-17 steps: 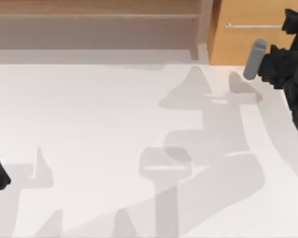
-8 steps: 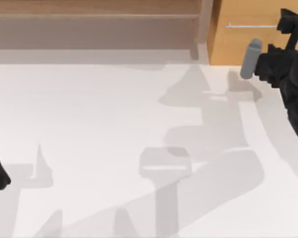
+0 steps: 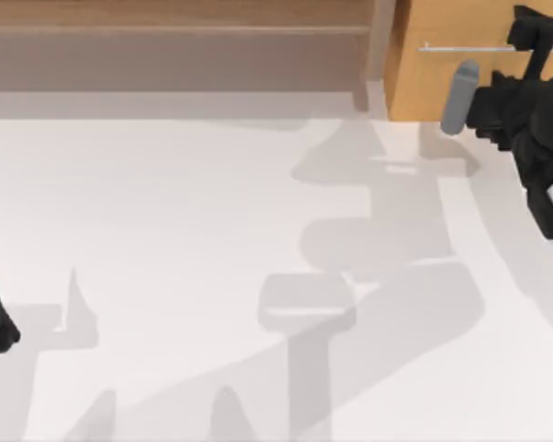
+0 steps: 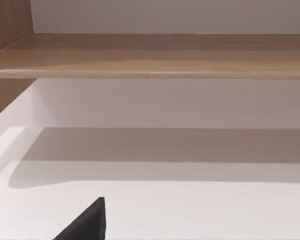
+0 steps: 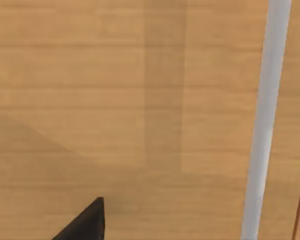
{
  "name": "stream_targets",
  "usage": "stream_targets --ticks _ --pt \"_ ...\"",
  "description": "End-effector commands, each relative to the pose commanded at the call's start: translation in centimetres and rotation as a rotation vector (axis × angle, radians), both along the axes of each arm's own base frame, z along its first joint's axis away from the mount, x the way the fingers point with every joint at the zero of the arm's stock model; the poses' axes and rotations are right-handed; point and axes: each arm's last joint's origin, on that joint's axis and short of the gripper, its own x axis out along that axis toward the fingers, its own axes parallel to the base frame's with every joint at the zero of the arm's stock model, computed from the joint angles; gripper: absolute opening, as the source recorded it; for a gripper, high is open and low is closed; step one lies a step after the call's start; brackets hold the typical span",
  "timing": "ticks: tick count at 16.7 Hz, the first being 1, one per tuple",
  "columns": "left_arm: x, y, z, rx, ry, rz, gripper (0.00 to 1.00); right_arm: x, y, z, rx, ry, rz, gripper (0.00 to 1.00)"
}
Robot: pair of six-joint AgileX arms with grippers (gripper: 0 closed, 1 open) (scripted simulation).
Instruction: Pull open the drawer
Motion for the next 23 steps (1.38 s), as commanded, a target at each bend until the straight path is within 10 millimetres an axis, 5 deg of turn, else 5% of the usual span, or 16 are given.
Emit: stream_targets --ticks 13,23 --pt "0.0 0.0 0.0 0.0 0.0 0.0 1.0 0.0 0.0 0.0 0.0 0.0 0.0 0.02" --pt "0.0 0.0 0.0 0.0 0.0 0.0 1.0 -0.11 0.12 -0.1 0.002 0.005 0.002 0.0"
